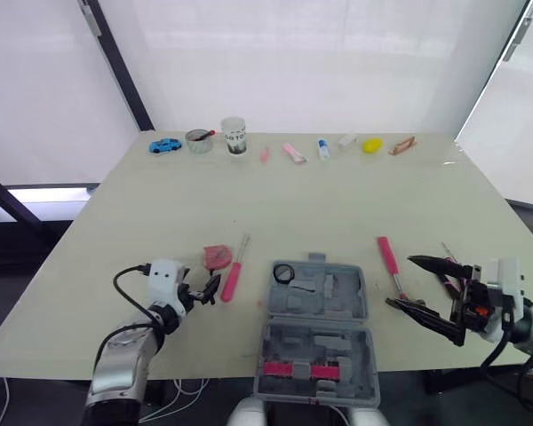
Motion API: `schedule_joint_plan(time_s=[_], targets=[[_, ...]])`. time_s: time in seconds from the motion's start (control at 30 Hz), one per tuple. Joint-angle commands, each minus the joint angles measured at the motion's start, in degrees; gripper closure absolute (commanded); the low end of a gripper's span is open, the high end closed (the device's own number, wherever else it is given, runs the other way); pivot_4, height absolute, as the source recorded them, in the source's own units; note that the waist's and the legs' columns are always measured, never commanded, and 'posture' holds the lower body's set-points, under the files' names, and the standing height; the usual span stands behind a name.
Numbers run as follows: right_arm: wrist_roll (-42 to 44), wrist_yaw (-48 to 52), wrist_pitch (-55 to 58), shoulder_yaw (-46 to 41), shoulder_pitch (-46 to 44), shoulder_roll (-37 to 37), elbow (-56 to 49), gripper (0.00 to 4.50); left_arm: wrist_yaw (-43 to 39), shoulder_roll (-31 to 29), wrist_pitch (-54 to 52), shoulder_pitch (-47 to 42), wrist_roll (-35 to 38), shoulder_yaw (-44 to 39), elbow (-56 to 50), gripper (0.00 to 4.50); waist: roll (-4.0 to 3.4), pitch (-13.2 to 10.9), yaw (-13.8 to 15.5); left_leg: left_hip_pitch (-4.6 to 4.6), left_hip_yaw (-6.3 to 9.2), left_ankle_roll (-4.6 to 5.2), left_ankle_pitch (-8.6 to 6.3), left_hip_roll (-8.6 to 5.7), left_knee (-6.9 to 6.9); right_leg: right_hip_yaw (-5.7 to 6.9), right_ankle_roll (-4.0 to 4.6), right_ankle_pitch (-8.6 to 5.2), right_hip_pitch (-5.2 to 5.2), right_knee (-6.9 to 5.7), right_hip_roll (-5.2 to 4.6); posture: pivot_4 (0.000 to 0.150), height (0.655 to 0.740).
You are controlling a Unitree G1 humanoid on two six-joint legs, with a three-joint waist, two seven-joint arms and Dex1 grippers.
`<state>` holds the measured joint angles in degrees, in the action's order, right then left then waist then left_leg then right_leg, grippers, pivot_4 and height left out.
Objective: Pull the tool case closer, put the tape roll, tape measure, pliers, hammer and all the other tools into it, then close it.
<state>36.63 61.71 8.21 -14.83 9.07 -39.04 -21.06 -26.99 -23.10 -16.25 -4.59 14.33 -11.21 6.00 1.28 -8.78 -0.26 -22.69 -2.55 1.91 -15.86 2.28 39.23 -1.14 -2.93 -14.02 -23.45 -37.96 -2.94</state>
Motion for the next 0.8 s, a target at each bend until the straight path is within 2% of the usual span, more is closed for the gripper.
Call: schedule_joint_plan(time_s=[0.03,0.17,0.27,0.3,0.37,0.67,0.73,0.8], targets=[[-1.5,1.6,-3.8,-1.3,0.0,0.1,1.6,0.0,3.4,0.2,-1.3,-0.6,-2.2,0.3,-0.1,0.05,0.0,0.0,-0.1,0.0,0.0,0.0,0.0,0.0,0.0,0.0,0.0,0.0,0.0,0.0,0.0,0.15,0.74],[-2.1,2.2,-5.2,-1.5,0.5,0.2,2.8,0.0,5.5,1.2,-2.4,-1.2,-2.0,-0.2,0.8,1.23,0.0,0.0,-0.1,0.0,0.0,0.0,0.0,0.01,-0.01,-0.01,-0.01,0.0,0.0,0.0,0.01,0.15,0.74],[-2.5,2.4,-6.0,-1.4,0.6,0.2,3.6,0.0,5.8,1.5,-2.8,-1.3,-2.1,0.5,0.6,2.54,0.0,0.0,-0.1,0.01,-0.01,0.0,0.0,0.0,0.01,-0.01,-0.02,0.02,0.0,-0.01,-0.01,0.15,0.74],[-2.5,2.6,-6.2,-1.4,0.6,0.1,3.9,0.0,6.2,1.5,-3.0,-1.3,-2.4,0.7,0.6,3.37,0.0,0.0,-0.1,0.01,-0.02,0.0,0.0,0.0,0.01,-0.02,-0.03,0.02,0.0,-0.01,-0.01,0.15,0.74],[-2.6,2.6,-6.4,-1.3,0.5,0.1,4.1,0.0,6.7,1.5,-3.3,-1.4,-2.6,0.8,0.8,3.91,0.0,0.0,0.0,0.01,-0.02,0.0,0.0,0.0,0.01,-0.02,-0.03,0.02,0.0,-0.01,-0.01,0.15,0.74],[-3.0,2.7,-6.6,-0.8,0.1,0.3,4.4,0.0,7.2,2.6,-3.8,-1.9,-2.1,0.9,1.0,3.91,-0.03,0.0,0.4,0.04,-0.02,0.0,0.0,-0.01,0.01,-0.02,-0.02,0.02,0.01,-0.02,-0.01,0.15,0.74],[-3.0,2.8,-6.8,-0.7,0.0,0.3,4.5,0.0,6.9,2.8,-3.7,-1.7,-1.7,0.8,0.9,4.48,-0.03,0.0,0.5,0.04,-0.02,0.0,0.0,-0.01,0.01,-0.02,-0.02,0.02,0.01,-0.01,-0.01,0.15,0.74],[-2.9,2.8,-6.9,-0.5,-0.1,0.3,4.6,0.0,6.8,2.9,-3.7,-1.4,-1.6,0.7,0.7,4.48,-0.03,0.0,0.7,0.03,-0.03,0.0,0.0,-0.01,0.01,-0.03,-0.02,0.02,0.01,-0.01,-0.02,0.15,0.74]])
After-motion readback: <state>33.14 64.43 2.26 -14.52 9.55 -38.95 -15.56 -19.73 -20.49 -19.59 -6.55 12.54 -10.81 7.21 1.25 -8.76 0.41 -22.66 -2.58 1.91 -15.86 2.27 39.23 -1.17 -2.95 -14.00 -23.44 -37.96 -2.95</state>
